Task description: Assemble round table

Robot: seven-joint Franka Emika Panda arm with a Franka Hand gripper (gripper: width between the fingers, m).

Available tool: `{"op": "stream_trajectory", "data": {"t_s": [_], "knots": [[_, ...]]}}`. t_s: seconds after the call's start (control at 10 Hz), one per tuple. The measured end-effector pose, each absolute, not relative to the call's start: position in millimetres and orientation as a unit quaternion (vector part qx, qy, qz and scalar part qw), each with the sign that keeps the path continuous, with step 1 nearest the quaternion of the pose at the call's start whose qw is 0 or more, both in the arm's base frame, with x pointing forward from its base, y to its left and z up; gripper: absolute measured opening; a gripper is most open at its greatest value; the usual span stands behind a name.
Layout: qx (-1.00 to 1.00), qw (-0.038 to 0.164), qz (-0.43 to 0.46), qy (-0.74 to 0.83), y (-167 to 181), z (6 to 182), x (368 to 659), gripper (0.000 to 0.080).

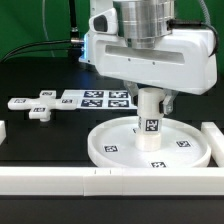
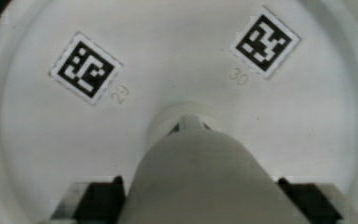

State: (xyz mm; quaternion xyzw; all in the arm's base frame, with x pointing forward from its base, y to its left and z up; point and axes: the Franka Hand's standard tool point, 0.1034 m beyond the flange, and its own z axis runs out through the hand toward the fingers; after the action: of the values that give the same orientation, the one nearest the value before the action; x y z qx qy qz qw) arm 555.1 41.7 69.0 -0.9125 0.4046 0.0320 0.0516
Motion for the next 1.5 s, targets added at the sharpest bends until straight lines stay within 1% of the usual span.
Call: {"op": "stream_trajectory", "data": {"t_s": [0.1, 0.4, 0.5, 0.6, 0.7, 0.8, 1.2, 1.3, 1.4, 1.5], "knots": [[-0.891, 0.05, 0.034, 0.45, 43.1, 69.0, 555.6, 0.0411], [-0.863, 0.057, 0.041, 0.499, 43.6, 68.7, 556.2, 0.0411], [-0.867, 0.057, 0.04, 0.493, 44.1, 68.7, 556.1, 0.0581], [-0.874, 0.056, 0.04, 0.481, 44.1, 68.7, 555.9, 0.0581], [-0.889, 0.056, 0.039, 0.452, 44.8, 69.8, 556.5, 0.0628], [-0.893, 0.057, 0.037, 0.444, 45.1, 71.1, 557.1, 0.0646], [-0.954, 0.062, 0.027, 0.294, 45.2, 71.1, 557.9, 0.0649], [-0.965, 0.06, 0.024, 0.253, 44.9, 71.2, 558.0, 0.0649], [-0.984, 0.049, 0.017, 0.172, 44.3, 72.0, 558.9, 0.0649], [-0.993, 0.046, 0.014, 0.112, 43.6, 72.4, 559.6, 0.0649]]}}
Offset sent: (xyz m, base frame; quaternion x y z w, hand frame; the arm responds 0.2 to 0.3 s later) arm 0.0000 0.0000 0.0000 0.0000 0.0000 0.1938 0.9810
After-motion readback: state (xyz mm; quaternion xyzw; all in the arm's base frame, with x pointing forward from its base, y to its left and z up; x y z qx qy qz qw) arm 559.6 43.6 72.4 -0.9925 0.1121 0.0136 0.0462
